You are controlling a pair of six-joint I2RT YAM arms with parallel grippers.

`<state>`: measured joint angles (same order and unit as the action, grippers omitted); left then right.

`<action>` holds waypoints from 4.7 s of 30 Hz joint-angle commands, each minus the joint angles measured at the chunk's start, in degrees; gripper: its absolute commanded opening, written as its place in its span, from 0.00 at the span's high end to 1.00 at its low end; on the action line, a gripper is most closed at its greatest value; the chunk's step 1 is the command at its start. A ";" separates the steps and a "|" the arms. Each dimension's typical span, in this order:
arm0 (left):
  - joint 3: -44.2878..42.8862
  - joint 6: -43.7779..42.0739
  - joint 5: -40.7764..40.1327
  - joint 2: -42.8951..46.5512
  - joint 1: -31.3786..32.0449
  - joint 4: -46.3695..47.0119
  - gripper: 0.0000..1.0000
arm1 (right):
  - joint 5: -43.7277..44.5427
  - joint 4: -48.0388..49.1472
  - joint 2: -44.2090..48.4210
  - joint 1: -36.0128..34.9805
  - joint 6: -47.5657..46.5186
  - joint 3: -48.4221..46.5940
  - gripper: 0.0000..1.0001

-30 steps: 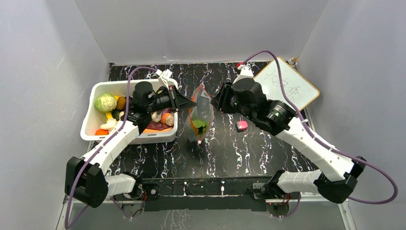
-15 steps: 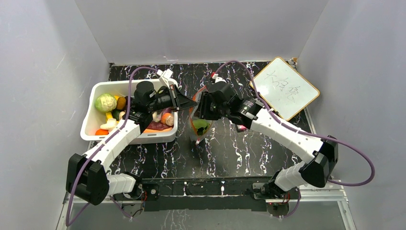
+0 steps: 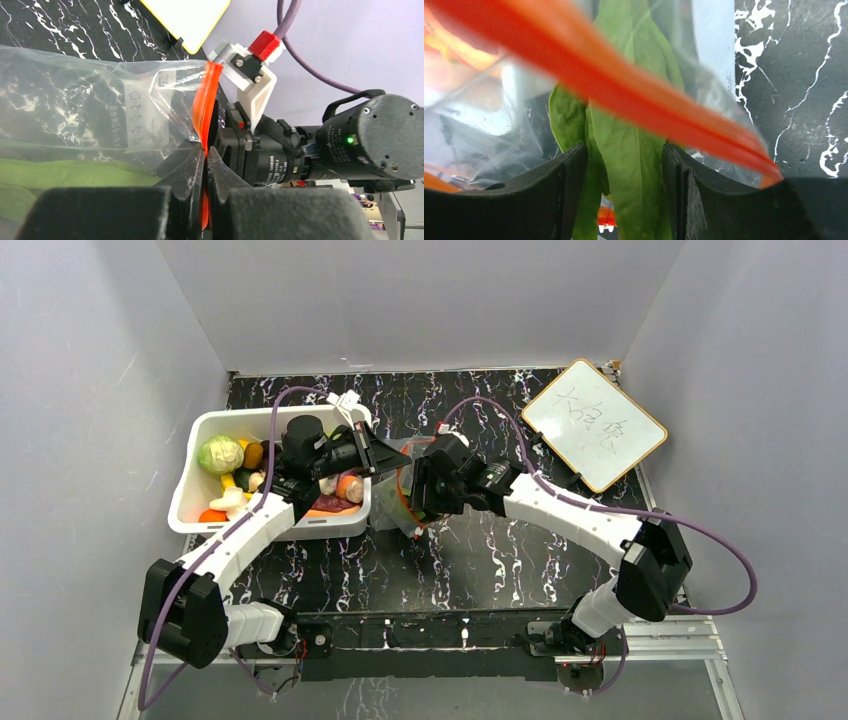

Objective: Place the food in the zip-top bag and seal the zipper
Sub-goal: Adjust the fake vegetable in the zipper food storage bag.

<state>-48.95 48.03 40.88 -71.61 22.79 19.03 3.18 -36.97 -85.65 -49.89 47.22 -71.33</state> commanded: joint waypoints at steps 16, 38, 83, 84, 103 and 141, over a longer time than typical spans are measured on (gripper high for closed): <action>1.68 -1.78 -2.90 3.61 0.16 -0.39 1.00 | -1.53 20.14 4.75 -0.43 4.72 11.24 1.00; 2.00 5.17 -0.20 2.67 0.24 3.24 1.00 | 13.90 50.55 13.22 -0.47 -23.00 23.52 1.00; -4.80 4.20 5.97 -4.33 0.24 -5.48 1.00 | -2.35 71.38 19.93 -0.91 -73.78 38.46 1.00; -5.16 3.60 5.79 -4.59 0.22 -6.30 1.00 | -2.75 71.24 20.24 -0.91 -74.33 38.65 1.00; -1.98 15.76 12.48 -4.68 0.24 7.27 1.00 | 2.63 82.06 6.86 -1.06 -70.34 41.36 0.88; -6.42 8.88 5.15 -5.89 0.19 -0.65 1.00 | 3.47 8.11 14.67 6.76 -10.51 11.62 0.61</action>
<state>-53.21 56.60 45.63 -78.24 22.90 17.17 14.20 -37.60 -72.58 -45.19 33.67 -62.22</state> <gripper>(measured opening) 0.010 0.415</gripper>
